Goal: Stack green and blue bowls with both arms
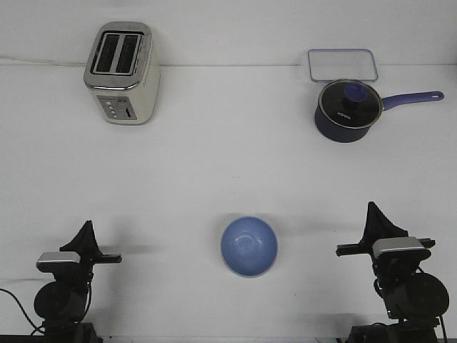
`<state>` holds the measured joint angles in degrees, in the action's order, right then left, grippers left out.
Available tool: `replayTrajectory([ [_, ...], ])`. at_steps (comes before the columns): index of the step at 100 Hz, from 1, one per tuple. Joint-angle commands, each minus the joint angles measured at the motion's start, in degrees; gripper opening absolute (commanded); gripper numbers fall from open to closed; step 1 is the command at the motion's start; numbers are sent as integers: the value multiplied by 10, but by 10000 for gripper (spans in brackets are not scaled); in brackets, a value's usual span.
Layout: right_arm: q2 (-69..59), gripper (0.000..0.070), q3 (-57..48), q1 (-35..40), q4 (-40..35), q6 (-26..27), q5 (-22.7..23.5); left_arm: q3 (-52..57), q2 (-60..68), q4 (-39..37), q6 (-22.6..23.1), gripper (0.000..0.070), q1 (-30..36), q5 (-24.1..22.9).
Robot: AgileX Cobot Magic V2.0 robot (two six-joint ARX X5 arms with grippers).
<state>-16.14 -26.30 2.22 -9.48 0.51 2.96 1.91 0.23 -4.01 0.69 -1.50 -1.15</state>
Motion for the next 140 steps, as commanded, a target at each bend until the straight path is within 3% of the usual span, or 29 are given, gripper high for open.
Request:
replayTrajectory([
  [1, 1, 0, -4, 1, 8, 9, 0, -11, -1, -4, -4, 14, -1, 3],
  [81, 1, 0, -3, 1, 9, 7, -1, -11, 0, -5, -15, 14, 0, 3],
  [98, 17, 0, 32, -13, 33, -66, -45, -11, 0, -5, -15, 14, 0, 3],
  [111, 66, 0, 128, -19, 95, -108, -43, -11, 0, -5, -15, 14, 0, 3],
  [140, 161, 0, 256, -19, 103, -154, -40, -11, 0, -4, -15, 14, 0, 3],
])
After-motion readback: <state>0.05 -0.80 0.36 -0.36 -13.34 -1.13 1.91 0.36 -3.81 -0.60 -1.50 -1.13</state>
